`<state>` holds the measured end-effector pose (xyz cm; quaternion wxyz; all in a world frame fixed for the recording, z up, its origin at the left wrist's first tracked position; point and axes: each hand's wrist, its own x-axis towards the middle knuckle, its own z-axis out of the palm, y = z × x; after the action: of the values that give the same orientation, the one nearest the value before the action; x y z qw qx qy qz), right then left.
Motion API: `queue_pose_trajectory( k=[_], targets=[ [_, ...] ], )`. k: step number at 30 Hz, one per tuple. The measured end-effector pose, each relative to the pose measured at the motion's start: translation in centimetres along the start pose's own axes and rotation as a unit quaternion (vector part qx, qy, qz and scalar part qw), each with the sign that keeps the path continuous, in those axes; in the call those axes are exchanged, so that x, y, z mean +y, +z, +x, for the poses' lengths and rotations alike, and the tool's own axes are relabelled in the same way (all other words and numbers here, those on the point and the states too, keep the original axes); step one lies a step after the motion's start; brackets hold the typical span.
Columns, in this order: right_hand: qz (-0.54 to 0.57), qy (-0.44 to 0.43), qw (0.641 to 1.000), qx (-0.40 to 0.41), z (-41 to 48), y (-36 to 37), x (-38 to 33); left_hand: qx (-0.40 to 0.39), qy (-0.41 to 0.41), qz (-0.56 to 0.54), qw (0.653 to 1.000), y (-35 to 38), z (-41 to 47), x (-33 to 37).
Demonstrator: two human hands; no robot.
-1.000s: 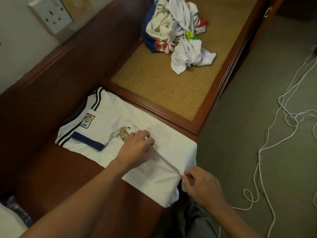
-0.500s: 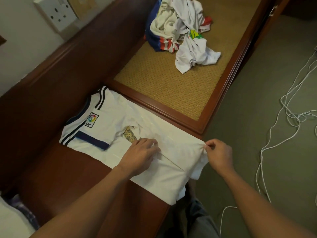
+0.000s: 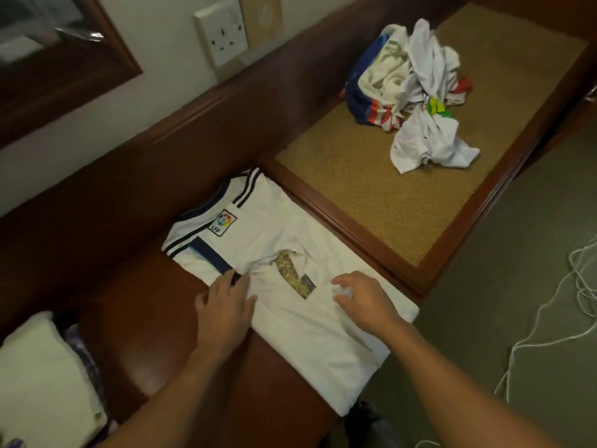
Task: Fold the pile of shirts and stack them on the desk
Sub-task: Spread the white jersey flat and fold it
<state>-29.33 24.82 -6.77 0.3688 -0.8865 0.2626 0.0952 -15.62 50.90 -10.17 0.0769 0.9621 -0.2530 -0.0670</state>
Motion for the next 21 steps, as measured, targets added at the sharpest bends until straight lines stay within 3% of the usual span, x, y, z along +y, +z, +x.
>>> queue_pose_trajectory(
  k=[3,7,10,14,16,19,21],
  targets=[
    [0.001,-0.02,1.0,-0.008,2.3,0.4,-1.4,0.004,-0.009,-0.042,0.999,-0.5,-0.2,-1.6],
    [0.007,-0.073,0.997,0.009,6.2,0.0,-3.7,0.037,-0.045,-0.209,0.976,-1.5,0.6,-2.6],
    [0.007,-0.111,0.994,0.007,10.0,-0.7,-5.9,0.108,-0.128,-0.291,0.942,-2.9,2.0,-2.9],
    [-0.001,-0.164,0.986,-0.007,15.9,-1.6,-9.1,0.132,-0.265,-0.331,0.896,-3.9,5.7,-4.6],
    [-0.009,-0.184,0.983,-0.016,19.0,-2.0,-10.6,0.133,-0.337,-0.353,0.863,-4.0,7.8,-5.9],
    [-0.029,-0.209,0.977,-0.018,23.6,-2.4,-12.8,0.136,-0.466,-0.439,0.756,-4.3,10.4,-7.8],
    [-0.036,-0.213,0.976,-0.027,26.5,-2.7,-14.3,0.119,-0.512,-0.446,0.724,-4.2,11.7,-8.7]
  ],
)
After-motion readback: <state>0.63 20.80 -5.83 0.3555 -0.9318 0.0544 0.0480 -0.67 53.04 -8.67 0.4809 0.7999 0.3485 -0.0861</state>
